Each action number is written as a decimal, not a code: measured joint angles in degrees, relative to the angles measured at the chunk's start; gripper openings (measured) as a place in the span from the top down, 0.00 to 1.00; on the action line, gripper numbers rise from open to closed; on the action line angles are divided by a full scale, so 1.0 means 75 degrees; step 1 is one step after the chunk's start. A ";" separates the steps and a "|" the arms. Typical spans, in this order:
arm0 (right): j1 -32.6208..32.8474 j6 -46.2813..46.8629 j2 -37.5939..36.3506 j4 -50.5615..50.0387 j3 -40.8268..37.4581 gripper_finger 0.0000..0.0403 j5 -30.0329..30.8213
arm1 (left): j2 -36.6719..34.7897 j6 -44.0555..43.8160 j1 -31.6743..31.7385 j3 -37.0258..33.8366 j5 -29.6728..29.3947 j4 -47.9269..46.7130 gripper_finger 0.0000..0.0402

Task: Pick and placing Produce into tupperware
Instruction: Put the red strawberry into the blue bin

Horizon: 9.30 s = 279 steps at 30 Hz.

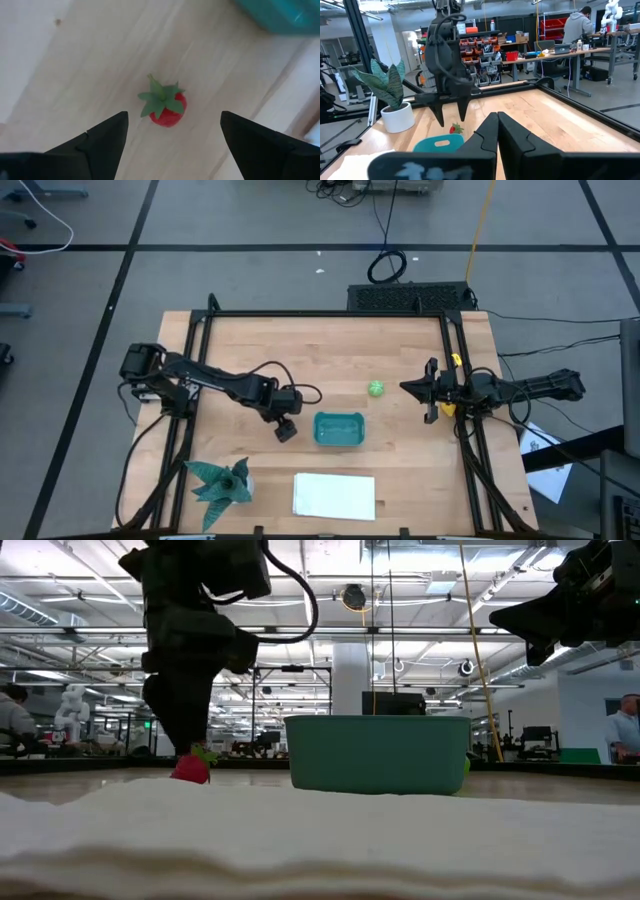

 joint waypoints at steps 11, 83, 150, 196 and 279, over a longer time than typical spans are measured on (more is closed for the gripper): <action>-0.0003 0.0000 0.0000 -0.0003 0.0002 1.00 -0.0003 | 0.0686 0.0304 -0.0103 0.0003 -0.0068 0.0387 0.19; 0.0000 -0.0003 0.0003 0.0000 0.0002 1.00 -0.0003 | 0.1094 0.2530 -0.0132 0.2977 -0.0590 -0.2342 0.65; -0.0003 0.0052 0.0003 0.0003 0.0001 1.00 -0.0003 | 0.0139 0.3051 0.1192 0.3413 0.0186 -0.1460 0.65; -0.0003 -0.0023 0.0044 0.0066 -0.0001 1.00 -0.0003 | 0.2927 0.4932 0.0811 0.6362 0.1109 -0.1674 0.65; -0.0002 -0.0146 0.0045 0.0087 -0.0001 1.00 -0.0003 | 0.2976 0.5457 0.0446 0.3413 0.0431 0.0883 0.65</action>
